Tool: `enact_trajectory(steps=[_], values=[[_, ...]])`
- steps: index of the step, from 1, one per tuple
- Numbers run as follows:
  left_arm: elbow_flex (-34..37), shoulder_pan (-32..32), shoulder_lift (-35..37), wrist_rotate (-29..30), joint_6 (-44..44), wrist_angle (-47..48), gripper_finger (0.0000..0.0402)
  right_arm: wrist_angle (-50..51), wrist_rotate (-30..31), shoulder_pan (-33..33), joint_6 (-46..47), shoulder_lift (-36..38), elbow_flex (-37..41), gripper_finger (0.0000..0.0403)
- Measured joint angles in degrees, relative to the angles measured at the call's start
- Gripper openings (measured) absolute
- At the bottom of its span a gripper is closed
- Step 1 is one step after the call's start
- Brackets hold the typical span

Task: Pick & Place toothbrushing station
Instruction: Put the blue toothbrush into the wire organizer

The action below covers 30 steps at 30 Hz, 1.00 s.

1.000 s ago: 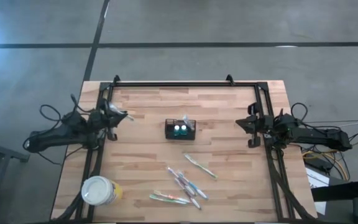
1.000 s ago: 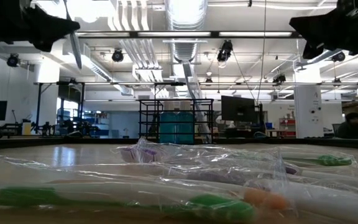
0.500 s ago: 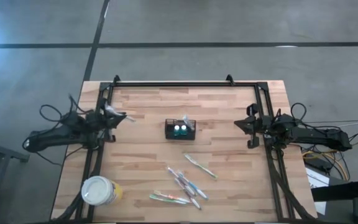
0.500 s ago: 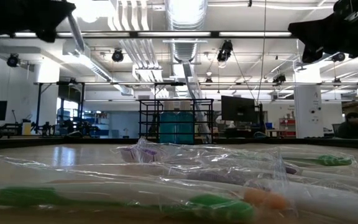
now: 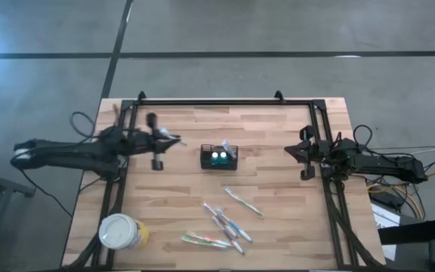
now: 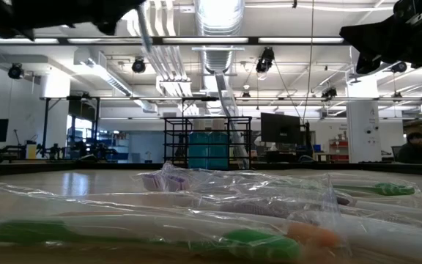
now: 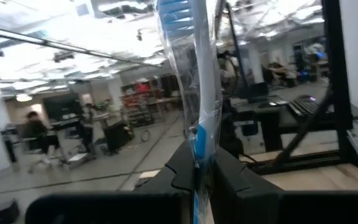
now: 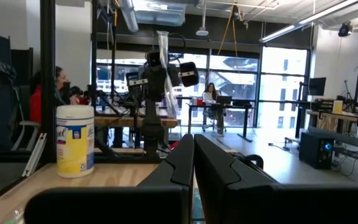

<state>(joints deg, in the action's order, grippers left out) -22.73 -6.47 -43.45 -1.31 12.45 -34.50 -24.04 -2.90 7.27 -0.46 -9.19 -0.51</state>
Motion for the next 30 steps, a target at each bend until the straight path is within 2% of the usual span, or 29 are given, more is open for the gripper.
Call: enact_trajectory(steps=[5,10,15,22,30], values=[[-3.8,-3.3,-11.1,-2.7,-0.6,-3.1,0.0022,1.3,0.0,0.0,0.1,0.0,0.0,0.0008],[-4.8,-8.6,-19.3,-7.3,-7.2,-6.6,0.0022,1.5,0.0,0.0,0.1,-0.5,0.0,0.0008],[-5.0,-11.0,-25.0,-8.2,-10.0,-11.6,0.0022,1.4,0.0,0.0,-0.4,-0.7,0.0,0.0008],[-4.4,-11.0,-31.2,-10.1,-10.7,-18.0,0.0022,1.5,0.0,0.0,-0.6,-0.7,0.0,0.0008],[-4.1,-11.1,-34.8,-11.3,-10.8,-19.8,0.0021,1.5,0.0,0.0,-0.2,-0.7,0.0,0.0008]])
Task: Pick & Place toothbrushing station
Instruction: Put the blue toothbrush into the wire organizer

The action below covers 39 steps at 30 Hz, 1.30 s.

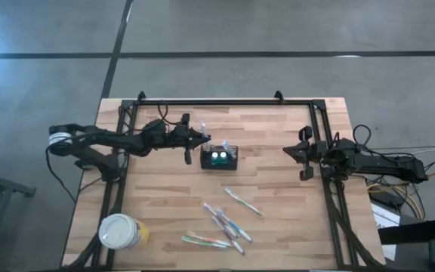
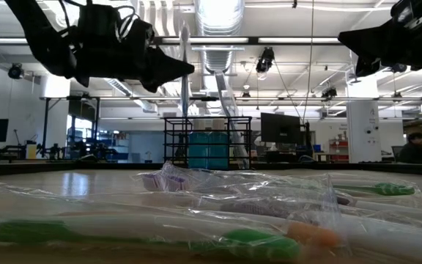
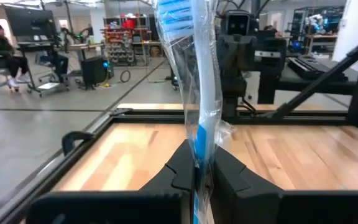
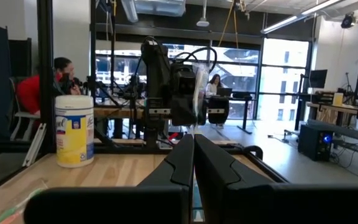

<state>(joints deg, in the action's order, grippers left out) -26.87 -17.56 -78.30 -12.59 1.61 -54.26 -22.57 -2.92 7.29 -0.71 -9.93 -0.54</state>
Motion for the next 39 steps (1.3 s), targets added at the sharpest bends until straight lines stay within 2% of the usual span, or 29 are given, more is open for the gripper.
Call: enact_trajectory(steps=[16,31,39], values=[[0.0,-0.1,-2.2,0.1,1.4,-0.2,0.0023,0.0,0.0,0.0,0.1,0.0,0.0,0.0009],[0.0,-0.1,-12.1,0.5,4.6,-1.4,0.0025,-0.1,0.0,0.0,0.1,-1.4,0.0,0.0008],[0.0,-0.1,-14.1,0.5,7.1,-1.6,0.0025,-0.2,0.0,0.0,0.1,-1.5,0.0,0.0008]])
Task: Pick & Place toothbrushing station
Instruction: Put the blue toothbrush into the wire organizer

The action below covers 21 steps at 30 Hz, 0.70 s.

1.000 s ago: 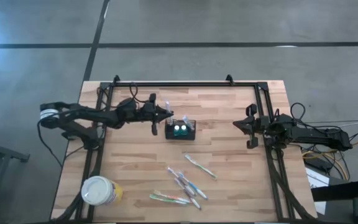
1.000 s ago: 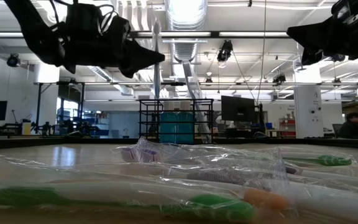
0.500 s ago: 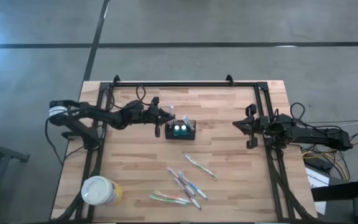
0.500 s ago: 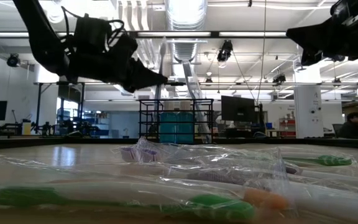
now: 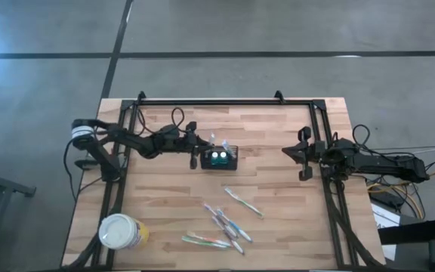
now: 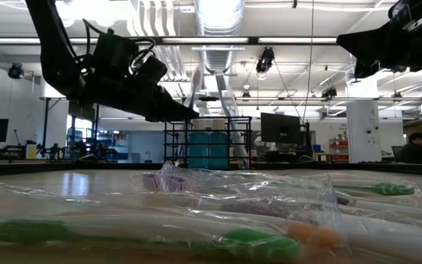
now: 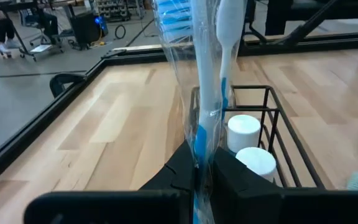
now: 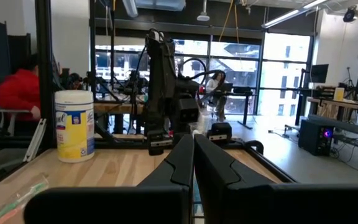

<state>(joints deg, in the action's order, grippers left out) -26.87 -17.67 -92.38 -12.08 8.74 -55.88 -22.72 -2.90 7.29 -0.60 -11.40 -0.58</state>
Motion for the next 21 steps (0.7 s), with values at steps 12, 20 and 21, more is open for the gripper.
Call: enact_trajectory(steps=[12,20,21], values=[[0.0,0.0,0.5,-0.4,-0.9,0.4,0.0084,0.0,0.0,0.0,0.2,0.0,0.0,0.0008],[0.0,0.0,0.6,-0.6,-0.4,0.5,0.0203,0.0,0.0,0.0,0.2,0.0,0.0,0.0008],[0.0,0.0,0.7,-0.6,-0.4,0.5,0.0219,0.0,0.0,0.0,0.2,0.0,0.0,0.0008]])
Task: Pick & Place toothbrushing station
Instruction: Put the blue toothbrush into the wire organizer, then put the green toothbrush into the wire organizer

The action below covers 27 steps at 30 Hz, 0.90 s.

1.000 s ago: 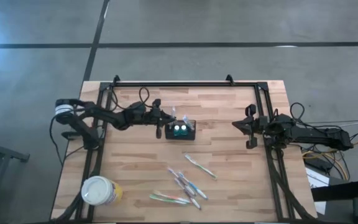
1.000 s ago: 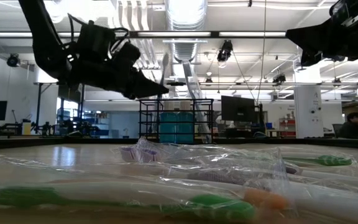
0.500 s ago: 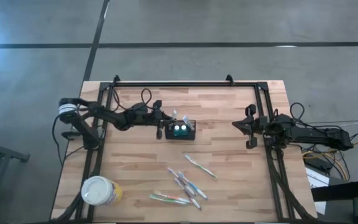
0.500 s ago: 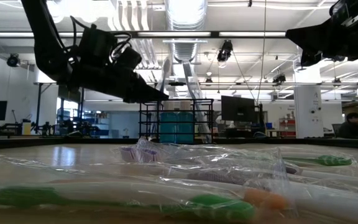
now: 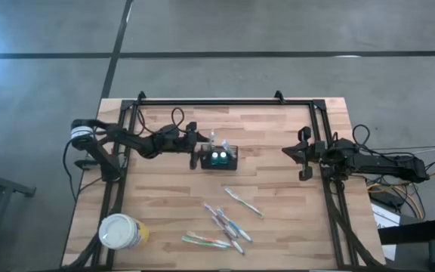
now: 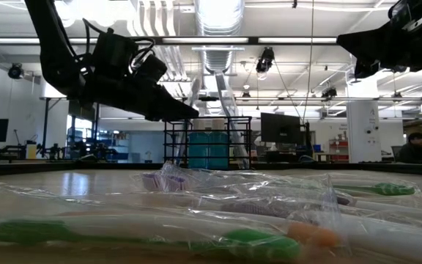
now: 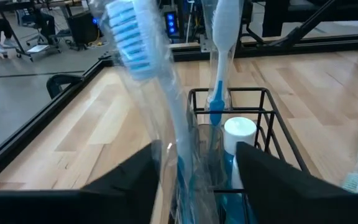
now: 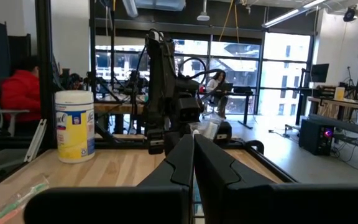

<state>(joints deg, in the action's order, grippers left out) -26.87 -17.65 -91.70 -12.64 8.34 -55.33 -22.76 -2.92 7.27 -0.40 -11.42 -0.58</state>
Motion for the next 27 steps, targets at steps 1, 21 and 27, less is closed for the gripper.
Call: enact_trajectory(steps=[1,21,27], values=[[0.0,0.0,0.1,0.0,0.0,0.1,0.0233,0.0,0.0,0.0,0.0,0.0,0.0,0.0008],[2.7,0.0,36.5,1.3,-2.5,38.8,0.0291,0.1,0.0,0.0,0.2,-0.4,0.0,0.0008],[12.8,0.0,57.4,3.1,-5.3,42.7,0.0258,0.2,0.0,0.0,0.4,-0.4,0.0,0.0008]])
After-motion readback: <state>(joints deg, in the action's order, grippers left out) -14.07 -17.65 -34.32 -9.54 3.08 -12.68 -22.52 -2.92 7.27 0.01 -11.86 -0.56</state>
